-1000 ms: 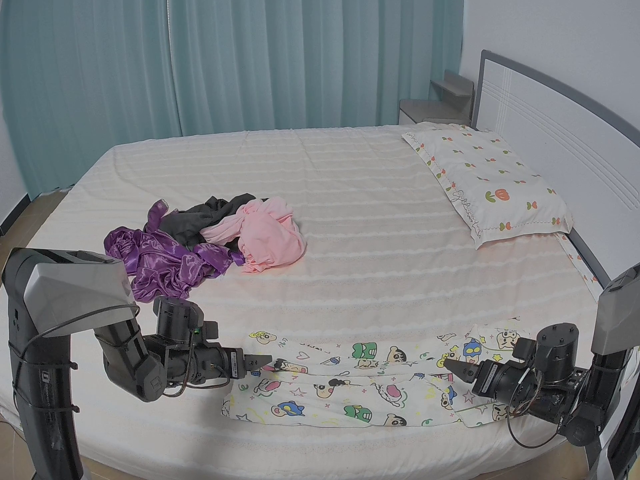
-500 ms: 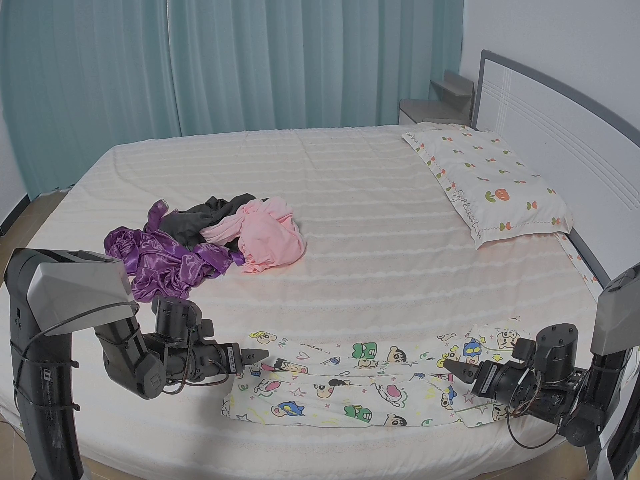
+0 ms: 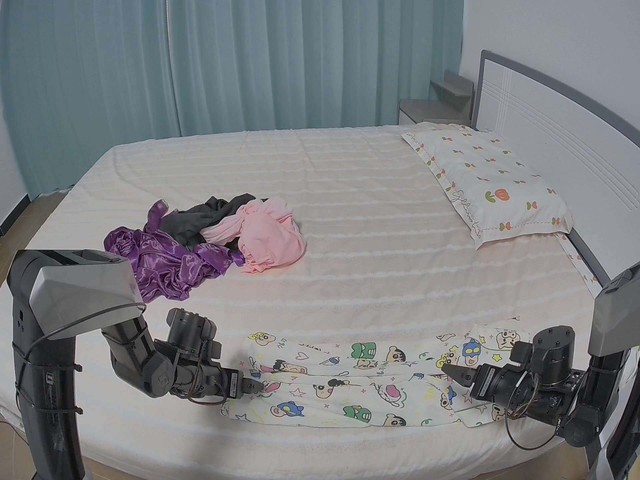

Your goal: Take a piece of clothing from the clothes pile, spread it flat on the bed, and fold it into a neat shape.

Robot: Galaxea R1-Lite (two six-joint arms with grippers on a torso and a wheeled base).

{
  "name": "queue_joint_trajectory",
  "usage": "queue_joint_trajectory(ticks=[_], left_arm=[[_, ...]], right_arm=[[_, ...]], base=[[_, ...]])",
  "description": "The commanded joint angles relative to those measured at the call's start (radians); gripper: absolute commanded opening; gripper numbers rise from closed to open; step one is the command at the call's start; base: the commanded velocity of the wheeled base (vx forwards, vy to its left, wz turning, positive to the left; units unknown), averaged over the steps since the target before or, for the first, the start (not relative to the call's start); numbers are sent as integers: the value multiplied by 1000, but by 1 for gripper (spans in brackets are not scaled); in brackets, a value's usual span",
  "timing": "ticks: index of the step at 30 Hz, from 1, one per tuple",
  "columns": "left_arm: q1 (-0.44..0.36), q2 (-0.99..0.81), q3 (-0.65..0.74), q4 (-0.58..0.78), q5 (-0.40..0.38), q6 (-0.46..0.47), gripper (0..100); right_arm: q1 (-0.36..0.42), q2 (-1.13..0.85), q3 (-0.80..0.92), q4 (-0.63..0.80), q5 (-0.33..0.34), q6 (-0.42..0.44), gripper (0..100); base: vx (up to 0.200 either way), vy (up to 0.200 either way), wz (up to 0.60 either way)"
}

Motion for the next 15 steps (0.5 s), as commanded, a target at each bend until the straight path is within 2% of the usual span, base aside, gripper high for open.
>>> queue_joint_trajectory(ticks=[1, 7, 12, 15], left_arm=[[9, -58, 16, 8, 0, -1, 100], [8, -176, 35, 8, -112, -39, 100], [-1, -174, -33, 8, -112, -102, 100], [-11, -108, -119, 11, -81, -146, 100]], right_arm=[[5, 1, 18, 2, -1, 0, 100], [3, 1, 18, 2, -2, 0, 100], [3, 0, 18, 2, -1, 0, 100], [3, 1, 18, 2, -1, 0, 100]], base=[[0, 0, 0], [0, 0, 0], [0, 0, 0], [0, 0, 0]])
